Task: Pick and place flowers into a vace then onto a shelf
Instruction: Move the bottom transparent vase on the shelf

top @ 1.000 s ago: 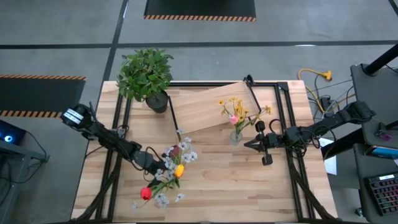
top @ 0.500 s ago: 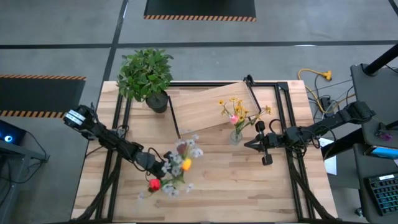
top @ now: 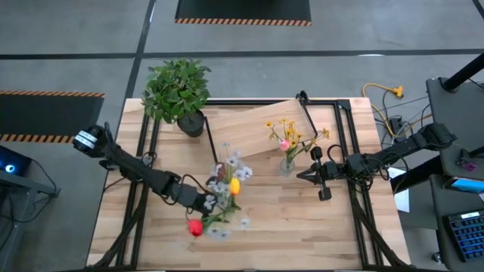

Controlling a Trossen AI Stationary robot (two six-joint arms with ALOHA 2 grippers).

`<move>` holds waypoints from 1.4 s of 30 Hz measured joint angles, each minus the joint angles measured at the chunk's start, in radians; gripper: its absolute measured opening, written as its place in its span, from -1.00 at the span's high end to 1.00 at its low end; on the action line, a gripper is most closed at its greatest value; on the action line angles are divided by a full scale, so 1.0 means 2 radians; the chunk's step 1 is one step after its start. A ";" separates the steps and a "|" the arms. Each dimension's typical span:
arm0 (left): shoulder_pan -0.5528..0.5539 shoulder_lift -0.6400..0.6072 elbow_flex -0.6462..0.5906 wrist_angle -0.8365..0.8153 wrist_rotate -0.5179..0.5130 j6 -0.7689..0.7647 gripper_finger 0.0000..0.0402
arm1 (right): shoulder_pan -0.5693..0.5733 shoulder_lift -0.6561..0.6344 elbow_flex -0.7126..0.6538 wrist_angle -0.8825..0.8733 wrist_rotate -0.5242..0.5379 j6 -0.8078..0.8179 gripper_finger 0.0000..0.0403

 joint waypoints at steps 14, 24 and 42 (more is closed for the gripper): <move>0.026 -0.001 0.204 -0.193 -0.237 0.038 0.23 | 0.000 0.000 0.000 0.003 0.000 -0.006 0.96; 0.120 -0.002 0.225 -0.223 -0.310 0.005 0.23 | 0.000 0.000 0.000 0.003 0.000 -0.007 0.96; 0.257 -0.002 0.181 -0.246 -0.306 -0.112 0.23 | 0.000 0.000 0.000 0.003 0.000 -0.015 0.96</move>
